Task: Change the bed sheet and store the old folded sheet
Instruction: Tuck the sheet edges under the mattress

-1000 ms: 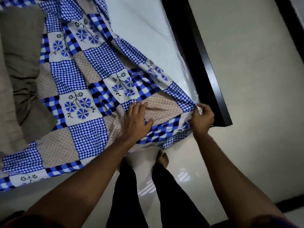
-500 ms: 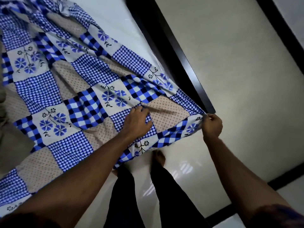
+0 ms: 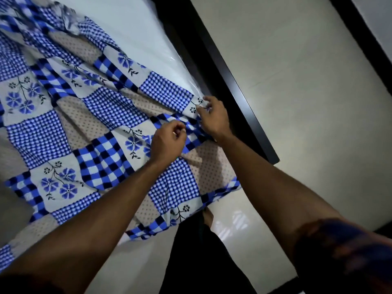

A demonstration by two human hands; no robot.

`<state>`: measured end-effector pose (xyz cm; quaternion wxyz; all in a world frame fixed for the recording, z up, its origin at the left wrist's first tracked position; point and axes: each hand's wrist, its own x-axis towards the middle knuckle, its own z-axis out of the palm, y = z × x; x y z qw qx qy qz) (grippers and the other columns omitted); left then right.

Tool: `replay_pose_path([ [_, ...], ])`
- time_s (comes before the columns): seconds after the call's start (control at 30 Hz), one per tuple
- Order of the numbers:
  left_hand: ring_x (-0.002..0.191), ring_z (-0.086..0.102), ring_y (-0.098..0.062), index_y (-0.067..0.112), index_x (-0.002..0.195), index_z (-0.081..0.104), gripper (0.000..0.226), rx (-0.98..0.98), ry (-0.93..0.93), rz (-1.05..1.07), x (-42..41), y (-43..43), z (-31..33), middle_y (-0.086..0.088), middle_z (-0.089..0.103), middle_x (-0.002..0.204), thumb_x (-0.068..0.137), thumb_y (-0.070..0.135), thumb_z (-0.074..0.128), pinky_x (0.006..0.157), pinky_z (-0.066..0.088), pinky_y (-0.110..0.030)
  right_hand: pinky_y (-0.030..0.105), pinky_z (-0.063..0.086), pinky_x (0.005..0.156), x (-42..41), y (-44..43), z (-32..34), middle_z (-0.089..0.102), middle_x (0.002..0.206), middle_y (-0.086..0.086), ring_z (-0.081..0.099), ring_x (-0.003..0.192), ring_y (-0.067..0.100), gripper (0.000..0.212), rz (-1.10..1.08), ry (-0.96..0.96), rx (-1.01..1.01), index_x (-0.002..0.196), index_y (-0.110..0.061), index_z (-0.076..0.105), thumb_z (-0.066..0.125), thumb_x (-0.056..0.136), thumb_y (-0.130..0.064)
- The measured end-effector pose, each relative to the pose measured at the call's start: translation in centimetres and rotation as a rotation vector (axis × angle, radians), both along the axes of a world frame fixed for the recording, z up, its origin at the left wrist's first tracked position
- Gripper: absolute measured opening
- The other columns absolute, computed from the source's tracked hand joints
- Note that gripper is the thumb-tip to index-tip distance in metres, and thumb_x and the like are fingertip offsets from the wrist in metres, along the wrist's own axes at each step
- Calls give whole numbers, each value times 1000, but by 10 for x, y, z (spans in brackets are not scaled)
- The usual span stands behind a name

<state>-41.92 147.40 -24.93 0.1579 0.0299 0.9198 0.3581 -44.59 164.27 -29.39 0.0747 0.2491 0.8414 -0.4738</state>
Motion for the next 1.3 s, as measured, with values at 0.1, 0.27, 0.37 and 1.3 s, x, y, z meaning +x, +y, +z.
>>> replay_pose_path([
  [0.1, 78, 59, -15, 16, 104, 69, 15, 37, 75, 88, -37, -9, -14, 0, 67, 93, 95, 21, 59, 71, 52, -33, 27, 45, 71, -30, -4, -1, 69, 91, -2, 66, 88, 19, 24, 68, -123, 41, 98, -24, 64, 65, 85, -44],
  [0.27, 70, 54, 0, 14, 111, 67, 19, 125, 117, 158, -72, -4, -25, -3, 59, 108, 95, 16, 57, 64, 40, -7, 42, 51, 77, -20, 33, -20, 68, 98, 15, 64, 93, 37, 23, 42, -152, 291, 106, -15, 52, 46, 100, -37],
  [0.37, 90, 62, -16, 13, 114, 66, 23, 93, 159, 153, -86, 3, -29, -7, 56, 117, 93, 20, 59, 75, 51, -24, 42, 47, 83, -5, 68, -26, 66, 105, 20, 63, 101, 40, 21, -215, -234, 307, 107, -11, 52, 44, 100, -29],
  [1.3, 68, 64, -19, 25, 83, 71, 27, -255, 28, 518, -181, 153, -26, 4, 65, 69, 78, 48, 58, 67, 54, -31, 37, 56, 87, -195, 184, -7, 74, 89, -10, 69, 86, 12, 11, 638, -194, -221, 86, -25, 72, 63, 87, -19],
])
